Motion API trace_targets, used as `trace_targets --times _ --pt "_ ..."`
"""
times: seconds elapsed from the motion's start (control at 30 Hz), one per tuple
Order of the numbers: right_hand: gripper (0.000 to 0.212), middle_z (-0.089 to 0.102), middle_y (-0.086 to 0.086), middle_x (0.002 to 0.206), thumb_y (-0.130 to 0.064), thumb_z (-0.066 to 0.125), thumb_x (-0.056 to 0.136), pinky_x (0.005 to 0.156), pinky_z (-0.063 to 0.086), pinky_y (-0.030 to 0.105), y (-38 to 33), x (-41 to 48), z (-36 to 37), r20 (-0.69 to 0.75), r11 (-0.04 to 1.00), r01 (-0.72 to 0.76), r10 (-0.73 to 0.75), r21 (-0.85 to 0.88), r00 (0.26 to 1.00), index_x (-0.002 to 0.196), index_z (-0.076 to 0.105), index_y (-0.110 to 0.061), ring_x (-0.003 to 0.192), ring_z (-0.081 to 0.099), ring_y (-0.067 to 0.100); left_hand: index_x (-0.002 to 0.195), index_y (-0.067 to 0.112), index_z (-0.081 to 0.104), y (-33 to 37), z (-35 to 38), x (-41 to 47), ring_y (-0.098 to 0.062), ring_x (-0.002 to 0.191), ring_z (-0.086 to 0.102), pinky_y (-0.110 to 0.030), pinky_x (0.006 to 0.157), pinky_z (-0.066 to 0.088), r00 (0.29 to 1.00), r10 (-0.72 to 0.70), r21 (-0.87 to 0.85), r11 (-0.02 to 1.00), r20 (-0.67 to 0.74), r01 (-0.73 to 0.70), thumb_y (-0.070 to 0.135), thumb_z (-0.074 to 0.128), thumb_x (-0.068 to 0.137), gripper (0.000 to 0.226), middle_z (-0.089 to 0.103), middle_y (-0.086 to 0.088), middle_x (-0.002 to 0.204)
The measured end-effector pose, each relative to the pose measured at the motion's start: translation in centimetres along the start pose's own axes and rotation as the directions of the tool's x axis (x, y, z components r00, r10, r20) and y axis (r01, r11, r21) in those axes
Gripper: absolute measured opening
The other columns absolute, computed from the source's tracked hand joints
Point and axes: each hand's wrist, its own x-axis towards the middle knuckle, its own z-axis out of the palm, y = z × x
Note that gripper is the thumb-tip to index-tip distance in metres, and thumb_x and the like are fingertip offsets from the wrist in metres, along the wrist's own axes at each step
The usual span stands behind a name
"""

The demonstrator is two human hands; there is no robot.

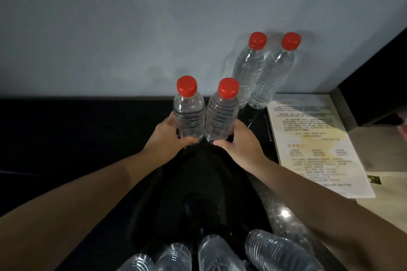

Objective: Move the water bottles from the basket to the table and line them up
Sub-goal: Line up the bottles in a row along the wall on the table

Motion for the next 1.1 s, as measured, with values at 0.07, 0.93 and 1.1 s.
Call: trace_targets --times 0.07,0.93,1.1 --pt "0.031 0.054 -0.02 0.098 -0.032 0.074 0.077 0.079 0.042 0.018 -0.1 1.1 0.0 -0.019 0.999 0.001 0.0 0.052 1.0 0.095 0.051 -0.041 0.092 0.053 -0.006 0.117 0.035 0.049 0.3 -0.2 0.9 0.003 0.1 0.056 -0.021 0.088 0.045 1.0 0.006 0.0 1.0 -0.008 -0.006 0.032 0.079 0.075 0.052 0.056 0.023 0.106" --pt "0.033 0.061 -0.005 0.081 -0.047 0.05 0.095 0.058 0.036 0.028 0.4 6.0 1.4 -0.199 0.893 -0.167 0.089 -0.418 0.976 0.085 0.063 -0.018 0.074 0.058 0.013 0.128 0.025 0.045 0.4 2.6 6.9 -0.01 0.114 0.054 -0.039 0.1 0.049 0.937 -0.043 -0.079 0.997 -0.347 0.016 0.026 0.076 0.079 0.058 0.054 0.006 0.123" --pt "0.035 0.054 -0.006 0.076 -0.046 0.045 0.098 0.06 0.036 0.028 0.0 6.9 1.4 -0.187 0.859 -0.177 0.097 -0.481 0.978 0.088 0.061 -0.016 0.072 0.056 0.016 0.128 0.022 0.045 0.0 2.0 8.0 -0.012 0.116 0.054 -0.04 0.099 0.049 0.942 -0.03 -0.039 0.999 -0.333 0.018 0.026 0.076 0.078 0.059 0.055 0.004 0.125"
